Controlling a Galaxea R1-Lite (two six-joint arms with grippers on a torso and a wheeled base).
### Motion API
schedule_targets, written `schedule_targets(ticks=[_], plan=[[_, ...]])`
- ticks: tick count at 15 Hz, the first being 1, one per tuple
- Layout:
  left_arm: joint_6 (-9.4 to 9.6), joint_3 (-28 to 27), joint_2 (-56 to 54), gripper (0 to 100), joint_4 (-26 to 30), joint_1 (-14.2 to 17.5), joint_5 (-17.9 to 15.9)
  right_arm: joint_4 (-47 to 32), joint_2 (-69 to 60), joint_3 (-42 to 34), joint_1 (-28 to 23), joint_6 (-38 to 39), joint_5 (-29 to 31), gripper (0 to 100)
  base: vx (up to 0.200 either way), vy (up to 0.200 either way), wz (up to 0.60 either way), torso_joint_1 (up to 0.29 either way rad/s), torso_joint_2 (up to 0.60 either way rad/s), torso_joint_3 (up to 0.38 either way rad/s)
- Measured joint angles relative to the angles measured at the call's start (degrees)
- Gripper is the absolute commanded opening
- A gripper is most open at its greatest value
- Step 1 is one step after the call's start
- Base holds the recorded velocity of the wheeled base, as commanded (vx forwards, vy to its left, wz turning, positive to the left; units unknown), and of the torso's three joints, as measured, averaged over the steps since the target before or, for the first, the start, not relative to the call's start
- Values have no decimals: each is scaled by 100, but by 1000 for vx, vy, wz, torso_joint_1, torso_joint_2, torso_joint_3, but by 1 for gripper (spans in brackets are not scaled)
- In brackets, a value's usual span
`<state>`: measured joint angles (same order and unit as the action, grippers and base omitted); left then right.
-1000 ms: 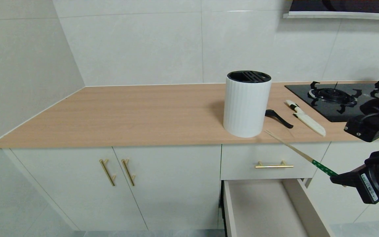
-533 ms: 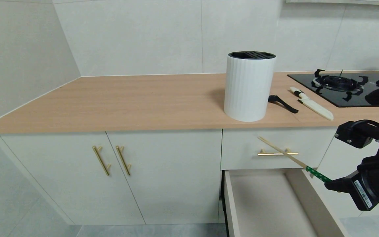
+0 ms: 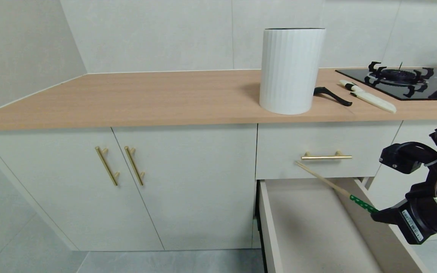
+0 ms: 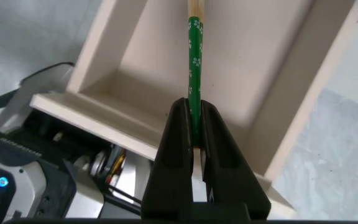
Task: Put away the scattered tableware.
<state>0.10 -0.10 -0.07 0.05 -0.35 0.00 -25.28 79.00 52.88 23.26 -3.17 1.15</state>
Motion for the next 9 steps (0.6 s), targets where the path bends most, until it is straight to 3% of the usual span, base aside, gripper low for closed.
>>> schedule_targets(ticks=[3, 9], plan=[[0, 10, 0, 100, 2, -2, 0, -15, 38, 0, 0, 0, -2, 0, 0, 0, 0, -74, 362, 274], [0, 7, 0, 100, 6, 2, 0, 13, 166, 1, 0, 2, 33, 0, 0, 0, 0, -10, 37, 24]])
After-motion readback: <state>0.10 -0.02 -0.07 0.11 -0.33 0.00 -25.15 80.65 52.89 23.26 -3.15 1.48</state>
